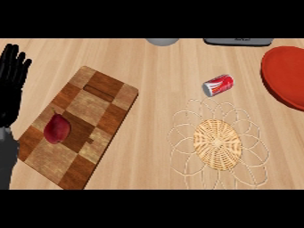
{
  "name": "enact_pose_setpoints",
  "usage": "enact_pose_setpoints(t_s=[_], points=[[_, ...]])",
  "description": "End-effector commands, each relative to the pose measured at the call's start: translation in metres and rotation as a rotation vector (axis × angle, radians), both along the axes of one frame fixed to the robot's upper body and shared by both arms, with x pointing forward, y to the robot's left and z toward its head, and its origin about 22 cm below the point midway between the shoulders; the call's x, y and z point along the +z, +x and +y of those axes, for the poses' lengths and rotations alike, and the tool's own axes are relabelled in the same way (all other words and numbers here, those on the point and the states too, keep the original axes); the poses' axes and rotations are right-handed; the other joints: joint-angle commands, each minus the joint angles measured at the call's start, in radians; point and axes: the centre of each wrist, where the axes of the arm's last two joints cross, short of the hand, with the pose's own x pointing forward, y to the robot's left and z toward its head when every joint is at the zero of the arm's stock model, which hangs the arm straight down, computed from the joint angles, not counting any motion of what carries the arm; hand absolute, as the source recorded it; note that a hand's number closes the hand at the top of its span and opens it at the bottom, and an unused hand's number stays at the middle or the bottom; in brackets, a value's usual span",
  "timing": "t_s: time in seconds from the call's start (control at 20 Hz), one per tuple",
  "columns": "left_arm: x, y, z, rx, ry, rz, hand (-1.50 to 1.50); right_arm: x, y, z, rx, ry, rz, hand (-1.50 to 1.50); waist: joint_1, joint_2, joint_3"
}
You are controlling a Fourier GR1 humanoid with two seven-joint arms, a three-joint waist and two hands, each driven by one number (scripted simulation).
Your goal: Pick the bell pepper from the placemat and place it in the bowl
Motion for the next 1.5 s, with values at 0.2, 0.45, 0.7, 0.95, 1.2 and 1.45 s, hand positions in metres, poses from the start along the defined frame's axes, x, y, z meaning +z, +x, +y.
enact_pose_setpoints(t_s=[0.2, 0.45, 0.7, 0.95, 1.2, 1.45], points=[[-0.002, -0.009, 0.004, 0.005, 0.011, 0.015, 0.00, -0.060, 0.046, 0.041, 0.048, 0.008, 0.093, 1.50, -0.013, -0.002, 0.001], [-0.015, -0.005, -0.006, 0.002, -0.002, -0.004, 0.00, -0.087, 0.072, 0.073, -0.041, -0.088, 0.091, 1.50, -0.002, 0.005, 0.001], [0.000, -0.007, -0.002, -0.005, 0.005, -0.026, 0.00, -0.137, 0.064, 0.075, -0.176, -0.003, 0.193, 1.50, 0.011, 0.010, 0.003], [0.012, -0.004, -0.001, -0.009, 0.001, -0.010, 0.00, -0.150, 0.072, 0.089, -0.166, 0.189, 0.177, -1.50, 0.020, 0.014, 0.005], [0.003, -0.014, 0.008, -0.014, -0.007, -0.002, 0.00, -0.161, 0.066, 0.087, -0.159, 0.373, -0.022, -1.50, 0.016, 0.011, 0.005], [0.011, -0.007, -0.003, 0.000, 0.001, -0.009, 0.00, -0.145, 0.058, 0.069, -0.286, 0.411, -0.254, -1.50, 0.013, 0.013, 0.006]])
